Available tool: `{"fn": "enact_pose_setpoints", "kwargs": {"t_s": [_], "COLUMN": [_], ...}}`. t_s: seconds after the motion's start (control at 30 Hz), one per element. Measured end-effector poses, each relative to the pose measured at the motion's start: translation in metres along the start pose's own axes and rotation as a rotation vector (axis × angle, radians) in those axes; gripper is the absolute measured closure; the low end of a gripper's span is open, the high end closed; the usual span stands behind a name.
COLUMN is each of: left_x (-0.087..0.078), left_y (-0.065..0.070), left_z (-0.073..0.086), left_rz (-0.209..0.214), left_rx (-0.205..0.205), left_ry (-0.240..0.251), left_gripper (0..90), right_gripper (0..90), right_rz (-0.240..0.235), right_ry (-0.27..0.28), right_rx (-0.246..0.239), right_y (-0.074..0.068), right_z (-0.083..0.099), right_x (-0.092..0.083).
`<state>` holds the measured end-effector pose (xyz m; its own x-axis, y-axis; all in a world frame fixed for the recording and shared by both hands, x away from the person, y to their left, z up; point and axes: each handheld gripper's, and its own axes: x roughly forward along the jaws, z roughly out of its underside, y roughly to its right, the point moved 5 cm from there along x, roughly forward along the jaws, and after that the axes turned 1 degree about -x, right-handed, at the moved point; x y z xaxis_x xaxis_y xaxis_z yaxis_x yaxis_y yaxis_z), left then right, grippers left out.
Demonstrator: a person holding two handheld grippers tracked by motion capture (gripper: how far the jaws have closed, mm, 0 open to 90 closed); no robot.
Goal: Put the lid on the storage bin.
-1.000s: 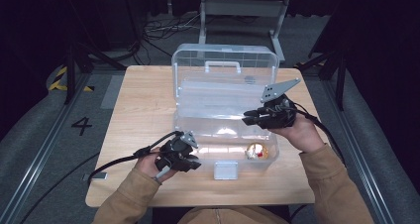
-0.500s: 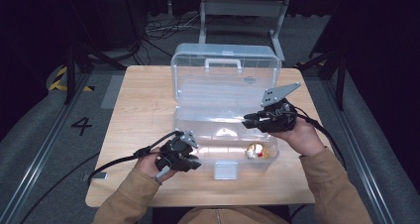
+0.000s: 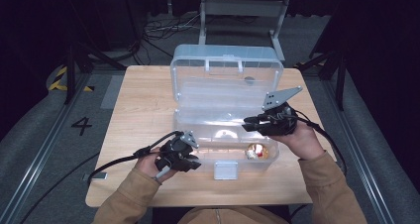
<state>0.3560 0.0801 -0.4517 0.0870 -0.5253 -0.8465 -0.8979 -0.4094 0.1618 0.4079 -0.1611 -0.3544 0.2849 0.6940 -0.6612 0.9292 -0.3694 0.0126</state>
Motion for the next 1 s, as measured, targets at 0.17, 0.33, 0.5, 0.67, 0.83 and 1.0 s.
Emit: {"fn": "enact_pose_setpoints", "kwargs": {"t_s": [0.17, 0.33, 0.5, 0.67, 0.83, 1.0], "left_x": [0.0, 0.0, 0.0, 0.0, 0.0, 0.0], "left_y": [0.0, 0.0, 0.0, 0.0, 0.0, 0.0], "left_z": [0.0, 0.0, 0.0, 0.0, 0.0, 0.0], "left_rz": [0.001, -0.002, -0.003, -0.004, -0.004, -0.005], "left_rx": [0.0, 0.001, 0.003, 0.0, 0.004, 0.006], "left_ry": [0.0, 0.0, -0.001, -0.001, -0.003, -0.003], "left_gripper": [74.1, 74.1, 74.1, 74.1, 74.1, 74.1], "right_gripper": [76.4, 76.4, 76.4, 76.4, 77.5, 77.7], "right_rz": [0.013, 0.02, 0.023, 0.021, 0.011, -0.001], "right_ry": [-0.008, -0.019, -0.027, -0.034, -0.043, -0.056], "right_rx": [-0.005, -0.008, -0.014, -0.015, -0.018, -0.031], "right_y": [-0.002, -0.004, -0.006, -0.007, -0.009, -0.011], "right_z": [0.001, 0.002, 0.002, 0.004, 0.005, 0.006], "right_x": [0.0, -0.001, 0.0, 0.0, 0.001, 0.001]}}
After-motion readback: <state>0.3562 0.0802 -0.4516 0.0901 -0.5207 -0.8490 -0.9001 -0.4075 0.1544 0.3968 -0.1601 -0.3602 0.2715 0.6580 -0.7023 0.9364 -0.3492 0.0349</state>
